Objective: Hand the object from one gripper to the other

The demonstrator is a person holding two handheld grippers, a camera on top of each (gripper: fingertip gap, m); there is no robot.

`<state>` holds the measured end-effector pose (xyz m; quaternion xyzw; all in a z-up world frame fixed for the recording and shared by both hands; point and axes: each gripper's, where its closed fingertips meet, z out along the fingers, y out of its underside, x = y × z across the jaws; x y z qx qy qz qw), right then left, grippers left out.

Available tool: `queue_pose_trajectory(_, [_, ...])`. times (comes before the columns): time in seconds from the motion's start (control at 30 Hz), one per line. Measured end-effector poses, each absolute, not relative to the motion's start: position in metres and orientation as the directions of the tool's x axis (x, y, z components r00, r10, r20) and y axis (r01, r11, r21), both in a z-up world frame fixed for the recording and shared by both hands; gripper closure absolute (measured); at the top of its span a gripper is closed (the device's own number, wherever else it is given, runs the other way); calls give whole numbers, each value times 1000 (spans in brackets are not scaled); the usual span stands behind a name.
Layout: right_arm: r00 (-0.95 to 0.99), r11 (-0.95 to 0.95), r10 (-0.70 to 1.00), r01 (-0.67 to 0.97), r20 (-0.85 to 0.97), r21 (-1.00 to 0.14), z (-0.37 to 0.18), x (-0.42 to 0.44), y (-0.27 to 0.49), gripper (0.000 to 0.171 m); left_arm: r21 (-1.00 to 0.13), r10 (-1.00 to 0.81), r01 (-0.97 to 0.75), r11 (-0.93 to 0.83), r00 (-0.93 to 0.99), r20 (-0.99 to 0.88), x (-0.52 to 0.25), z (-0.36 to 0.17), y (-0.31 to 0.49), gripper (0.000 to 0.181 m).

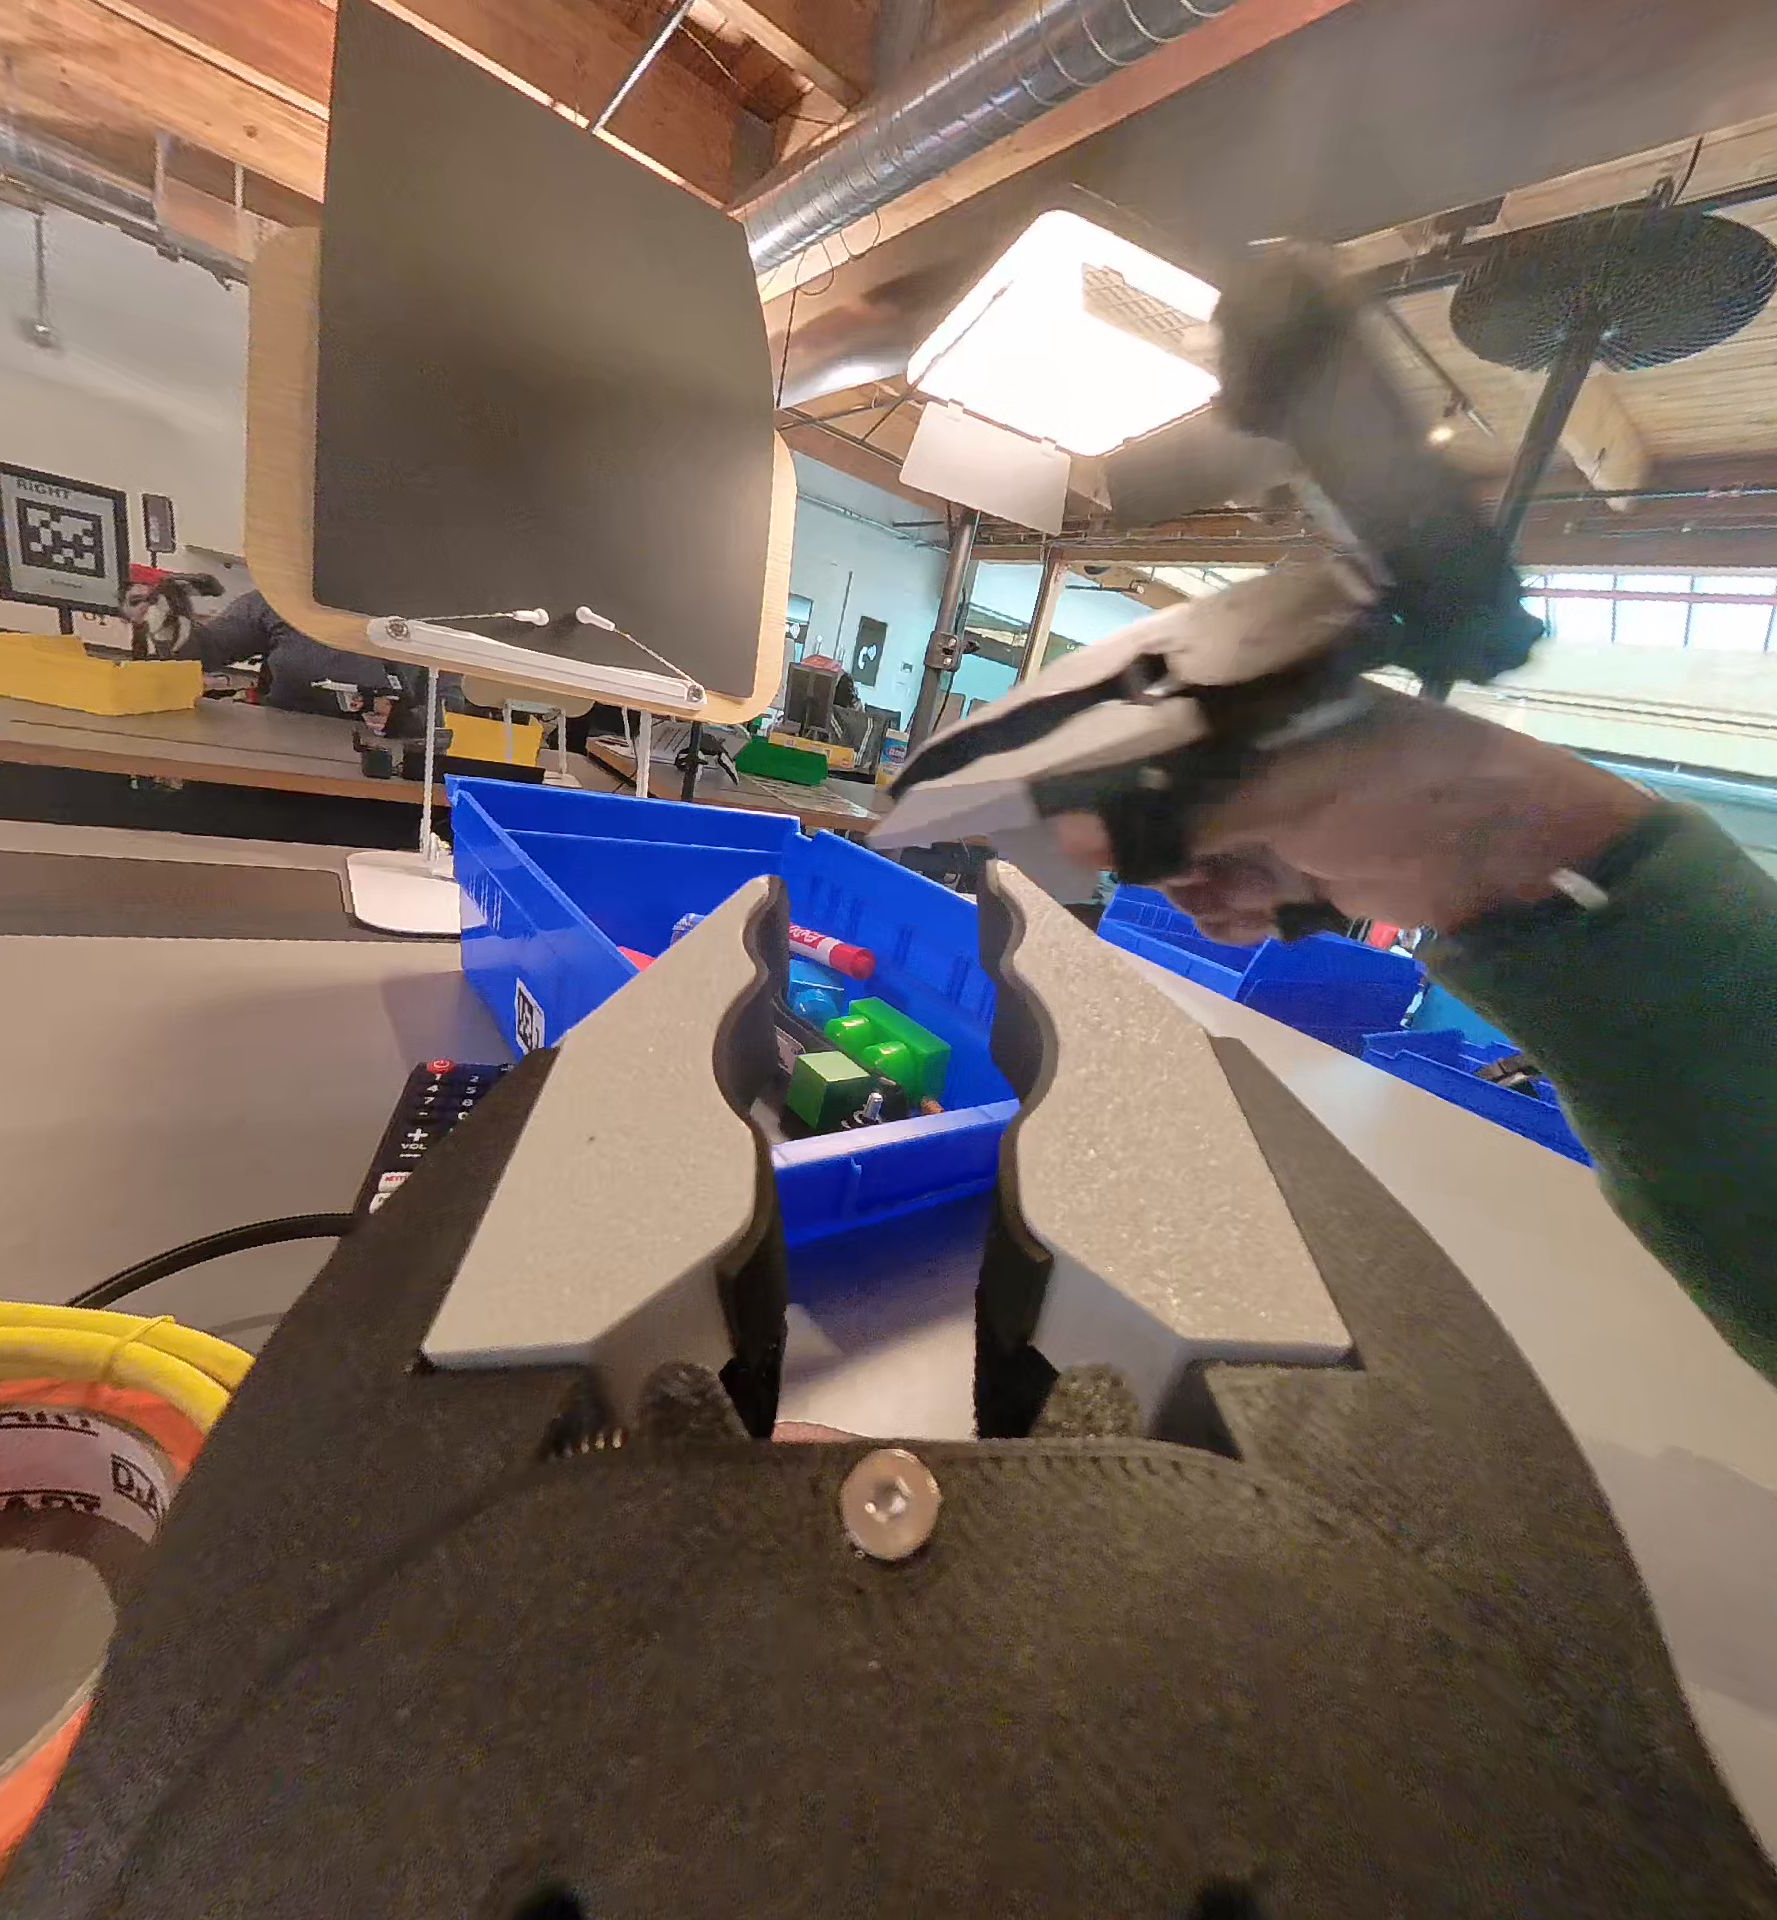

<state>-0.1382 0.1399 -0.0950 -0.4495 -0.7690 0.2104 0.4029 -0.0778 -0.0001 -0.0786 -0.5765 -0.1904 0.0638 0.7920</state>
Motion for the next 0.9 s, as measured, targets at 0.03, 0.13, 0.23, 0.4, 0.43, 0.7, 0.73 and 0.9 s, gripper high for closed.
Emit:
queue_pose_trajectory(0.03, [-284, 503, 862, 577, 419, -644, -105, -151, 148, 133, -938, 324, 115, 328, 919, 226, -78, -78, 0, 146])
queue_pose_trajectory(0.13, [-292, 473, 874, 701, 389, -534, -138, -183, 170, 124, -936, 325, 109, 335, 919, 223, -77, -77, -1, 147])
queue_pose_trajectory(0.23, [-299, 417, 902, 794, 313, -442, -173, -201, 179, 115, -931, 325, 108, 348, 918, 228, -77, -75, -3, 148])
queue_pose_trajectory(0.4, [-221, 308, 937, 888, 271, -341, -200, -222, 202, 112, -921, 320, 116, 372, 915, 244, -78, -73, -7, 150])
queue_pose_trajectory(0.43, [-211, 288, 944, 901, 253, -325, -203, -223, 204, 111, -918, 316, 121, 377, 915, 250, -78, -73, -7, 150])
queue_pose_trajectory(0.7, [-126, 170, 975, 952, 181, -253, -223, -228, 224, 109, -909, 284, 144, 392, 921, 268, -76, -70, -6, 151])
queue_pose_trajectory(0.73, [-119, 161, 977, 956, 174, -246, -228, -228, 224, 109, -907, 280, 147, 394, 921, 271, -76, -70, -6, 151])
queue_pose_trajectory(0.9, [-100, 157, 975, 942, 198, -298, -229, -233, 223, 111, -905, 274, 153, 397, 921, 276, -76, -70, -6, 151])
